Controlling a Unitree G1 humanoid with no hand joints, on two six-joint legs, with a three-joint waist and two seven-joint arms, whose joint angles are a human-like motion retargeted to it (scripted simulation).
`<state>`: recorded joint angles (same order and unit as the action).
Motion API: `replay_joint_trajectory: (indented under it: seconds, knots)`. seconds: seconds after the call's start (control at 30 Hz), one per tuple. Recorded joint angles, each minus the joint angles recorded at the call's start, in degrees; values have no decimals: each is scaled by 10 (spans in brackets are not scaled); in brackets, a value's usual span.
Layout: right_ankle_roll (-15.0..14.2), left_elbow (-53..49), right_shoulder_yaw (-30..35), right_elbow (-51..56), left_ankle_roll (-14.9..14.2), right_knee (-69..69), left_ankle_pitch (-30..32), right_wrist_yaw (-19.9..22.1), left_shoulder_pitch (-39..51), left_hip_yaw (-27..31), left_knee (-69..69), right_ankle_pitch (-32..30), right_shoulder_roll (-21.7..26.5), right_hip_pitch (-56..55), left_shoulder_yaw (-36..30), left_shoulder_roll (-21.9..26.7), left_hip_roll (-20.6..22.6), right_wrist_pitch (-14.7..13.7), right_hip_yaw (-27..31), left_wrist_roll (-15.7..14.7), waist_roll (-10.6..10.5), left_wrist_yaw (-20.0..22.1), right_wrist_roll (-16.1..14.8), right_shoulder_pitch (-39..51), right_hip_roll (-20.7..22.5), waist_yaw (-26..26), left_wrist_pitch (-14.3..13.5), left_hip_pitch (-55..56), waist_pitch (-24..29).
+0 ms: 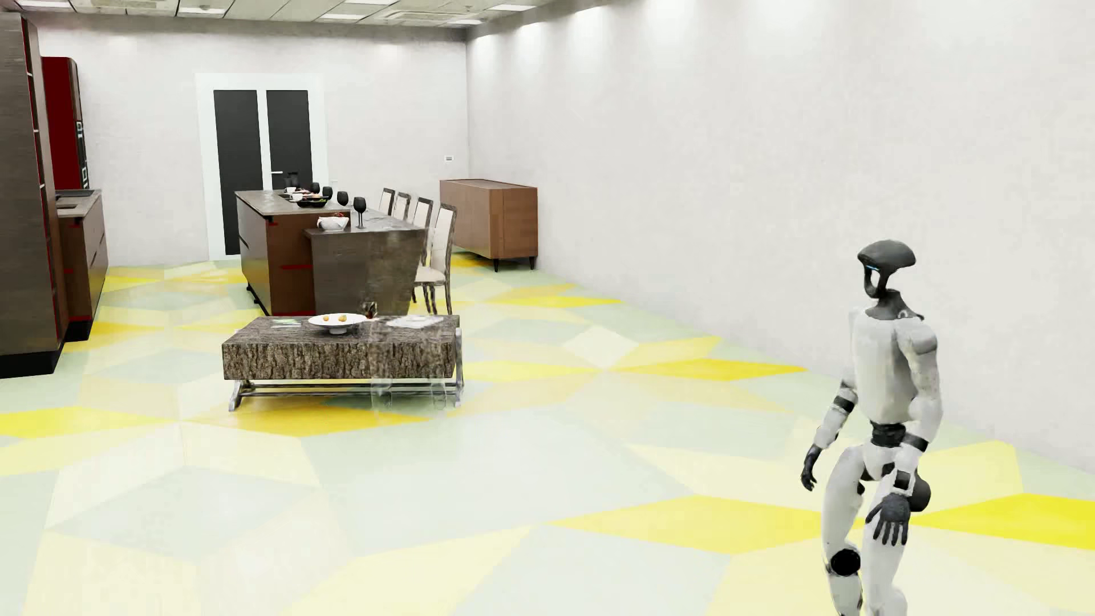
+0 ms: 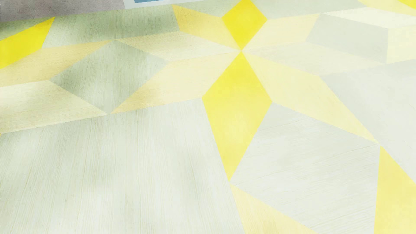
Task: Walk towards the coffeetable
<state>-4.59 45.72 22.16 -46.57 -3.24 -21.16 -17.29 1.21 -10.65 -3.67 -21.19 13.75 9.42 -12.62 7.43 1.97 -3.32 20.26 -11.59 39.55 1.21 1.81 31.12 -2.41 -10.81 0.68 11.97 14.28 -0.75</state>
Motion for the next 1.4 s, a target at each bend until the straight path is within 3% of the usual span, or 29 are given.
replay_joint_trajectory:
  seconds: [0.03,0.2,0.37,0.47,0.57,0.67,0.73,0.8,0.83,0.87,0.9,0.93,0.97,1.0,1.03,1.07,1.1,1.13,1.17,1.23,1.27,1.3,1.33,1.37,1.4]
  knots:
    - [0,-8,-7,11,1,-3,-2,10,2,-3,-2,2,0,-1,4,1,-1,-9,4,-3,-1,4,-13,8,1,2,-5,-1,0]
    - [0,-40,-3,58,-6,-31,-34,40,14,-16,-21,33,14,-11,5,4,-5,-27,17,-8,-4,12,-13,22,0,7,-17,2,2]
    - [-13,-69,11,22,6,-54,-78,12,11,-42,-24,68,26,-13,3,-7,-10,-5,33,-25,-6,12,-13,13,-3,14,-19,-16,2]
    - [-7,-90,17,-11,-17,-147,-83,-8,-8,-84,-27,80,36,-72,0,-7,-23,10,63,-31,-2,14,-14,13,-3,14,-27,-25,2]
    - [-31,-96,5,-5,-34,-292,-82,3,-12,-139,-25,51,44,-166,-29,1,-42,4,31,-9,8,28,-21,-6,-29,10,-20,-44,7]
    - [-1,-74,-20,30,-68,-348,-81,14,13,-196,6,42,48,-251,-90,23,-62,-5,-48,25,9,-8,-21,-44,-86,-2,-31,-80,8]
    - [37,-85,-49,66,-94,-336,-86,22,31,-232,27,46,58,-314,-105,29,-71,-18,-76,25,6,-37,-11,-71,-130,-11,-47,-109,7]
    - [83,-111,-88,116,-109,-299,-91,30,43,-258,34,50,66,-370,-96,30,-75,-30,-105,0,5,-31,10,-95,-173,-19,-56,-135,9]
    - [100,-124,-108,144,-110,-278,-83,34,43,-265,32,55,70,-392,-81,28,-72,-35,-107,-20,5,-17,25,-103,-178,-24,-58,-146,10]
    - [97,-138,-124,175,-110,-268,-60,37,34,-268,28,42,75,-407,-57,31,-74,-45,-98,-41,5,-1,42,-113,-163,-29,-58,-161,11]
    - [122,-154,-131,202,-110,-278,-15,38,15,-273,9,25,70,-403,-28,37,-90,-51,-81,-58,5,18,63,-112,-129,-33,-59,-173,10]
    - [125,-173,-132,213,-115,-287,59,39,-15,-272,-39,39,57,-388,0,43,-126,-58,-81,-70,4,41,84,-95,-97,-34,-54,-175,10]
    - [129,-184,-129,224,-89,-287,166,39,-49,-259,-117,64,43,-364,27,47,-177,-68,-81,-77,0,61,102,-78,-57,-31,-48,-158,10]
    - [130,-182,-125,239,3,-281,219,38,-79,-259,-216,90,32,-335,46,50,-227,-80,-82,-78,-7,72,118,-62,-17,-23,-38,-122,12]
    - [129,-170,-120,256,49,-267,162,37,-102,-140,-345,111,24,-300,54,53,-192,-93,-72,-72,-12,68,129,-47,27,-5,-24,-29,18]
    - [126,-153,-114,271,25,-239,111,37,-120,-40,-452,125,17,-255,54,55,-117,-104,-58,-60,-14,51,134,-30,63,9,-9,64,23]
    - [122,-132,-108,282,-12,-197,71,38,-131,6,-500,133,13,-202,50,52,-54,-110,-42,-45,-15,27,135,-11,89,19,3,140,25]
    - [116,-110,-98,287,-31,-150,42,36,-140,18,-496,137,13,-145,49,44,-18,-111,-26,-34,-12,4,133,7,108,26,14,207,26]
    - [111,-91,-84,289,-31,-109,24,27,-147,19,-451,141,18,-87,51,33,4,-109,-11,-28,-9,-19,133,28,121,33,23,263,26]
    - [102,-79,-37,287,-7,-44,25,-5,-167,-22,-267,155,37,25,57,14,-4,-106,22,-18,-2,-64,131,85,139,50,24,332,29]
    - [95,-85,-9,278,23,-15,60,-16,-181,-45,-137,158,46,81,59,3,-4,-105,43,-11,0,-77,124,120,139,58,16,345,32]
    - [84,-94,16,260,-15,1,88,-13,-195,-17,-10,158,49,136,67,-10,16,-100,64,-3,5,-73,109,152,131,66,8,347,37]
    - [77,-103,32,228,-18,0,105,2,-207,17,67,139,47,180,81,-27,29,-88,89,4,11,-55,86,172,117,73,4,339,42]
    - [69,-108,37,183,-16,-23,116,23,-218,-35,50,91,41,214,95,-45,15,-68,104,8,13,-31,59,178,105,77,5,330,45]
    - [45,-106,32,131,4,-83,180,45,-220,-57,-23,2,36,223,104,-63,7,-37,116,10,16,-14,33,171,83,83,8,328,49]
